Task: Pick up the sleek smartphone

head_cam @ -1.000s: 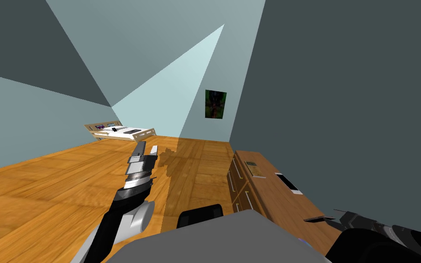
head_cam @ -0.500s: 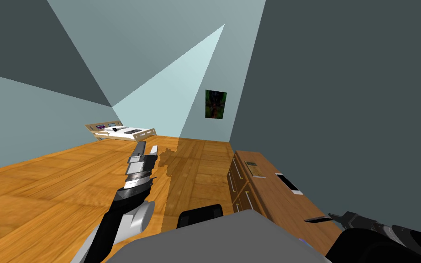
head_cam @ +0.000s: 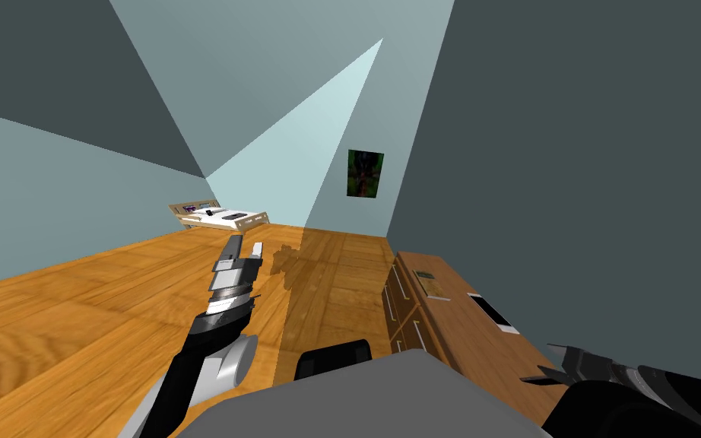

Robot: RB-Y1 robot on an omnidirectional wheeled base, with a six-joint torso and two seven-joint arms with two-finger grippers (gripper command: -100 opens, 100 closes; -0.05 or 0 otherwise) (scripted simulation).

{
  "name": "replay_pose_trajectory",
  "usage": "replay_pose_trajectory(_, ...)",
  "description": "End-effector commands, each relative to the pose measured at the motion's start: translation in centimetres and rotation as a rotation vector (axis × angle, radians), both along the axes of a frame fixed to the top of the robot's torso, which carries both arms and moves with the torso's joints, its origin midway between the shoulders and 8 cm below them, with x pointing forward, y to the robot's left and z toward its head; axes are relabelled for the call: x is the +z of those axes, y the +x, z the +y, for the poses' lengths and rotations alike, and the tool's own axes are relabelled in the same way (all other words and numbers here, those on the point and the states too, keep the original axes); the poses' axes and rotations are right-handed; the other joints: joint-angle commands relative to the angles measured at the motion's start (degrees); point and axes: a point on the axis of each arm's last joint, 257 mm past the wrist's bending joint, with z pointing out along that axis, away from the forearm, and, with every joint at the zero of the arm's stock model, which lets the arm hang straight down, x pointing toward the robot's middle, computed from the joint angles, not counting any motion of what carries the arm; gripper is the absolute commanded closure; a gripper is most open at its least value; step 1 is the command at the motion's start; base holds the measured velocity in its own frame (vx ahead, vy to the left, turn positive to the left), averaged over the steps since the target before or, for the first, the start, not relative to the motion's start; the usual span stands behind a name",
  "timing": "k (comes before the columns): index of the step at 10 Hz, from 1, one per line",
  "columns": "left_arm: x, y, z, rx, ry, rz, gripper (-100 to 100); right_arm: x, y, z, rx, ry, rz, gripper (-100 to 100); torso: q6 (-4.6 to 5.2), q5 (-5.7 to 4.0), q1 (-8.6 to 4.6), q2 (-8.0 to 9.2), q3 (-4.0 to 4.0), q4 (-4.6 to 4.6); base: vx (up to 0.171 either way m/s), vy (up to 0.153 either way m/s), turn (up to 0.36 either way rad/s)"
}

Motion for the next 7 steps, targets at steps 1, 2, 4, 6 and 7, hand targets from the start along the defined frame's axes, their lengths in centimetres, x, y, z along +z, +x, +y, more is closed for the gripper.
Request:
replay_pose_trajectory(1, 0.0, 0.0, 0.0, 0.0, 0.0, 0.0, 0, -0.1, 0.2, 0.4, 0.059, -0.01, 0.024, -100, 0.0, 0.0, 0.0, 0.0, 0.0, 0.0, -0.079, -0.014, 0.075)
replay_pose_trajectory(2, 0.0, 0.0, 0.0, 0.0, 0.0, 0.0, 0, -0.1, 0.3, 0.6, 0.088, -0.014, 0.036, -100, 0.02, -0.03, -0.09, 0.06, 0.04, 0.02, -0.062, -0.018, 0.081)
replay_pose_trajectory(4, 0.0, 0.0, 0.0, 0.0, 0.0, 0.0, 0, -0.2, 0.5, 1.3, 0.181, -0.028, 0.073, -100, 0.0, -0.04, -0.16, 0.04, 0.03, 0.02, -0.08, -0.027, 0.123)
replay_pose_trajectory(6, 0.0, 0.0, 0.0, 0.0, 0.0, 0.0, 0, -0.4, 0.6, 1.7, 0.249, -0.038, 0.1, -100, 0.03, -0.05, -0.19, 0.12, 0.08, 0.04, -0.075, -0.022, 0.087)
replay_pose_trajectory(7, 0.0, 0.0, 0.0, 0.0, 0.0, 0.0, 0, -0.4, 0.6, 2.0, 0.284, -0.043, 0.115, -100, 0.03, -0.05, -0.16, 0.07, 0.05, 0.03, -0.058, -0.023, 0.088)
